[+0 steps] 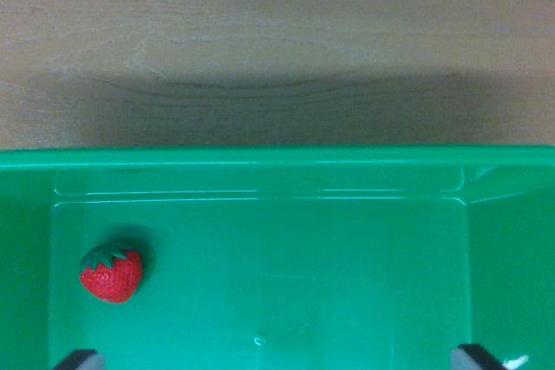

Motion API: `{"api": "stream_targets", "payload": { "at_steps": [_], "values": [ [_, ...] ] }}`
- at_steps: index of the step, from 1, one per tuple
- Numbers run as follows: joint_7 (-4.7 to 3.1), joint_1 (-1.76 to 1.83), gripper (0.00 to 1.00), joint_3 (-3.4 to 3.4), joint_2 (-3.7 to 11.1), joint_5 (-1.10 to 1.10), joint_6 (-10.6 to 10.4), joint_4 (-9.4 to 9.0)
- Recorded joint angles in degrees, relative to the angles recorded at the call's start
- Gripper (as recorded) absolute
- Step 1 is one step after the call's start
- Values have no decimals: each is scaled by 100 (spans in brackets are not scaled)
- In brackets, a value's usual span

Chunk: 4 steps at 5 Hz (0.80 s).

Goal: Pick fruit

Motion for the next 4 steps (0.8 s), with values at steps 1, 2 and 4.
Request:
{"api": "stream_targets", "payload": {
  "at_steps": [1, 2, 4],
  "values": [
    [-47, 44, 0, 22, 75, 2, -216, -133],
    [-47, 44, 0, 22, 75, 2, -216, -133],
    [-94, 89, 0, 45, 152, 3, -435, -268]
  ]
}}
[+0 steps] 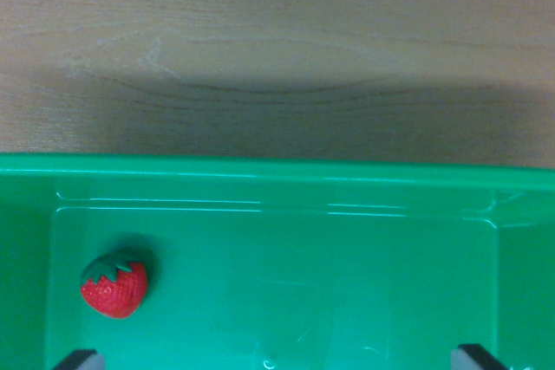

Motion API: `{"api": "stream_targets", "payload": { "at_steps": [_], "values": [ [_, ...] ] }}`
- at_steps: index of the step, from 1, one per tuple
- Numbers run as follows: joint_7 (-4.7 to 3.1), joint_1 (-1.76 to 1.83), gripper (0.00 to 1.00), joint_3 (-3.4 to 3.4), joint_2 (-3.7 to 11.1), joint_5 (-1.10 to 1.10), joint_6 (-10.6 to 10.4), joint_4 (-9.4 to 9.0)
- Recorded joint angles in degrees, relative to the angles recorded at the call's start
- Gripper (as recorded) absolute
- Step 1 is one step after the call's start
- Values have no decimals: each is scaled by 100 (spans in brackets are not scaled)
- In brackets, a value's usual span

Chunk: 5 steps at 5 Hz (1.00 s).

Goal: Pick fruit

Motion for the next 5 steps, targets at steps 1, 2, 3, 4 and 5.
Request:
{"api": "stream_targets", "payload": {
  "at_steps": [1, 2, 3, 4, 5],
  "values": [
    [-52, 50, 0, 25, 85, 2, -242, -149],
    [-52, 50, 0, 25, 85, 2, -242, -149],
    [-109, 103, 0, 52, 176, 4, -503, -310],
    [-109, 103, 0, 52, 176, 4, -503, -310],
    [-162, 154, 0, 78, 262, 6, -751, -463]
  ]
}}
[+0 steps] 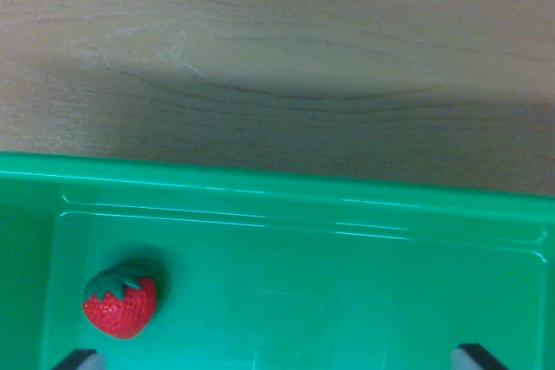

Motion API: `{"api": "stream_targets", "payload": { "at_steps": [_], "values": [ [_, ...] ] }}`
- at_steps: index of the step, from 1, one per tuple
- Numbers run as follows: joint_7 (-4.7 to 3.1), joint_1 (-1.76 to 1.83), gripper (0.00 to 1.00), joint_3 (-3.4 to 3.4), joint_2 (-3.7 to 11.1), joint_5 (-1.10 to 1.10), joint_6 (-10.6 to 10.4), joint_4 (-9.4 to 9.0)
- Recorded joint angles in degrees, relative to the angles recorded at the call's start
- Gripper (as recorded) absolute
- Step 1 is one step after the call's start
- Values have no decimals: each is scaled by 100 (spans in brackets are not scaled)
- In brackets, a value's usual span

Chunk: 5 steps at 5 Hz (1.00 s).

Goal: Pick fruit

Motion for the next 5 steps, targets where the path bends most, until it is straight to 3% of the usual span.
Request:
{"api": "stream_targets", "payload": {
  "at_steps": [1, 2, 3, 4, 5],
  "values": [
    [0, 0, 0, 0, 0, 0, 0, 0],
    [-58, 55, 0, 28, 94, 2, -269, -166],
    [-58, 55, 0, 28, 94, 2, -269, -166],
    [-117, 110, 0, 56, 189, 4, -540, -333],
    [-117, 110, 0, 56, 189, 4, -540, -333]
  ]
}}
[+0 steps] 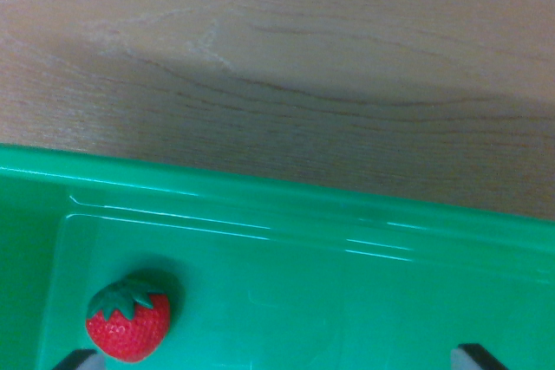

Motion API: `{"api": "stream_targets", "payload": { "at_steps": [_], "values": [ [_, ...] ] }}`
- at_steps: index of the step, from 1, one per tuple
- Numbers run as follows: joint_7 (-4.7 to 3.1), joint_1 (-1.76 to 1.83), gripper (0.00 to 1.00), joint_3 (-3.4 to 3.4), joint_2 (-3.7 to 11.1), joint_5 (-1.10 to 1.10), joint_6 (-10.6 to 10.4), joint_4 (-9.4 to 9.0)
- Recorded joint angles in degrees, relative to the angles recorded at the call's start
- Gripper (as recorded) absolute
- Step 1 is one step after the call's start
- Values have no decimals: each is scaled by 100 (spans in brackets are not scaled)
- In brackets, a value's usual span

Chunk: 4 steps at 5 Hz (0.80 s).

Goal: Pick fruit

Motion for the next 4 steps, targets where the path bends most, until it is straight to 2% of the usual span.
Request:
{"api": "stream_targets", "payload": {
  "at_steps": [1, 2, 3, 4],
  "values": [
    [-59, 56, 0, 28, 95, 2, -272, -168],
    [-59, 56, 0, 28, 95, 2, -272, -168],
    [-118, 112, 0, 57, 192, 4, -549, -338],
    [-118, 112, 0, 57, 192, 4, -549, -338]
  ]
}}
